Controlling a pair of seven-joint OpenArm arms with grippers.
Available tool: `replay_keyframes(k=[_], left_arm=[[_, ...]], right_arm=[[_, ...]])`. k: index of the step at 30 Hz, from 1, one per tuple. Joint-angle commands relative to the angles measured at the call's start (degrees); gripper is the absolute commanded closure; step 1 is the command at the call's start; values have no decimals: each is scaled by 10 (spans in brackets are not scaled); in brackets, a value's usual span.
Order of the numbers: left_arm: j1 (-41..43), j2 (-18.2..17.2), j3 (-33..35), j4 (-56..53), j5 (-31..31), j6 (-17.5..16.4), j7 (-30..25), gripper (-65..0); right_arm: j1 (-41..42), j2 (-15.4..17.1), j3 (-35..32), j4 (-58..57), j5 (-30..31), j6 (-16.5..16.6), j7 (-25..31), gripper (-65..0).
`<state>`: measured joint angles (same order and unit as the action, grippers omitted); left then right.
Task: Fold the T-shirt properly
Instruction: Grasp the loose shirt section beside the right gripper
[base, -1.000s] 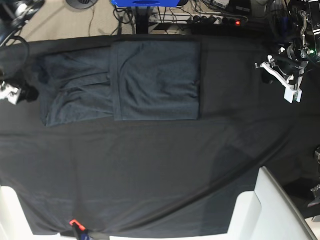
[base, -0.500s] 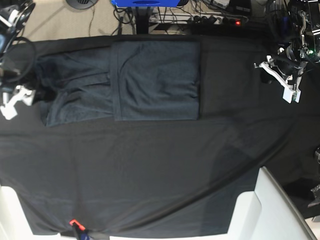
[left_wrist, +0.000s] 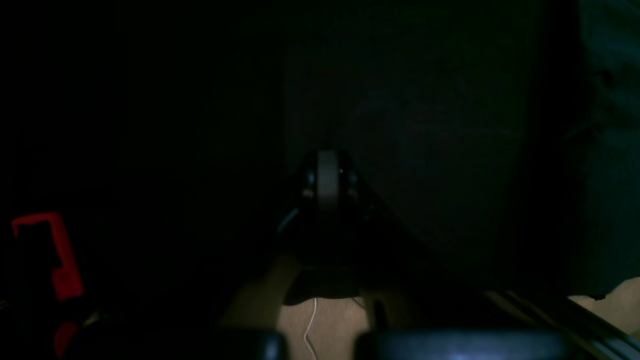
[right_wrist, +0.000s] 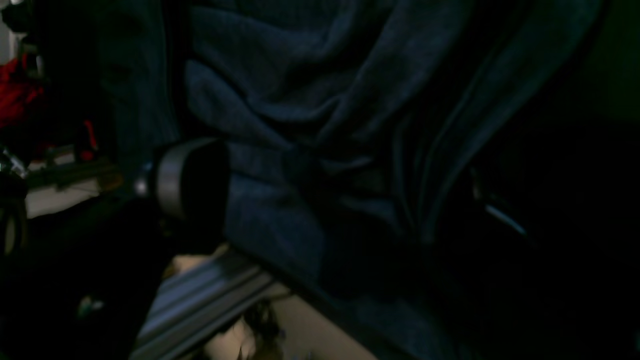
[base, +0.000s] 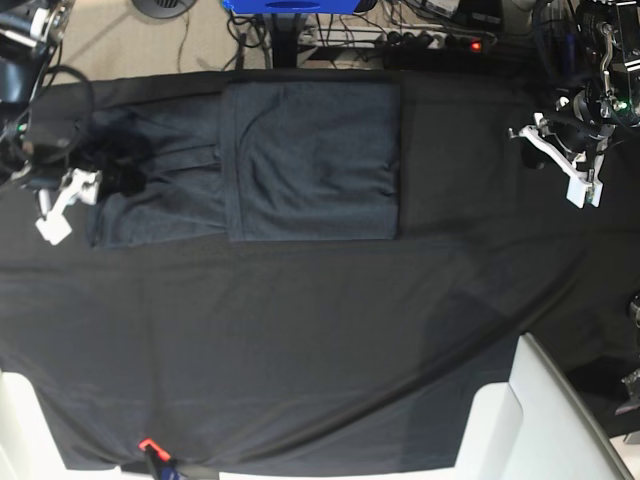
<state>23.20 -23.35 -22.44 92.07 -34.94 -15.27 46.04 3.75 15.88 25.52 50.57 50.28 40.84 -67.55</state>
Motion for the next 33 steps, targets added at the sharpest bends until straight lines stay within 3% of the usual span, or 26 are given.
replay_keyframes(k=[1, 11, 15, 17, 20, 25, 33], left_arm=[[-1, -10, -6, 7, -4, -2, -9, 0], [1, -15, -9, 12, -4, -2, -9, 0], [13, -10, -53, 12, -8, -6, -9, 0], [22, -2, -84, 12, -10, -43, -9, 0], [28, 18, -148, 9, -10, -148, -5, 0], [36, 41, -232, 6, -6, -247, 18, 0], [40, 42, -256, 6, -6, -247, 30, 0]], right_arm=[[-9, -6, -6, -2, -44, -8, -33, -507], [-12, -34, -7, -2, -44, -8, -53, -501], [-12, -36, -7, -2, -46, -8, -53, -500], [-12, -35, -7, -4, -47, -8, -52, -473], [-16, -34, -7, -4, -47, -8, -52, -387], [-19, -32, -7, -4, -48, -8, -52, -375], [-19, -28, -7, -4, -48, -8, -52, -368]])
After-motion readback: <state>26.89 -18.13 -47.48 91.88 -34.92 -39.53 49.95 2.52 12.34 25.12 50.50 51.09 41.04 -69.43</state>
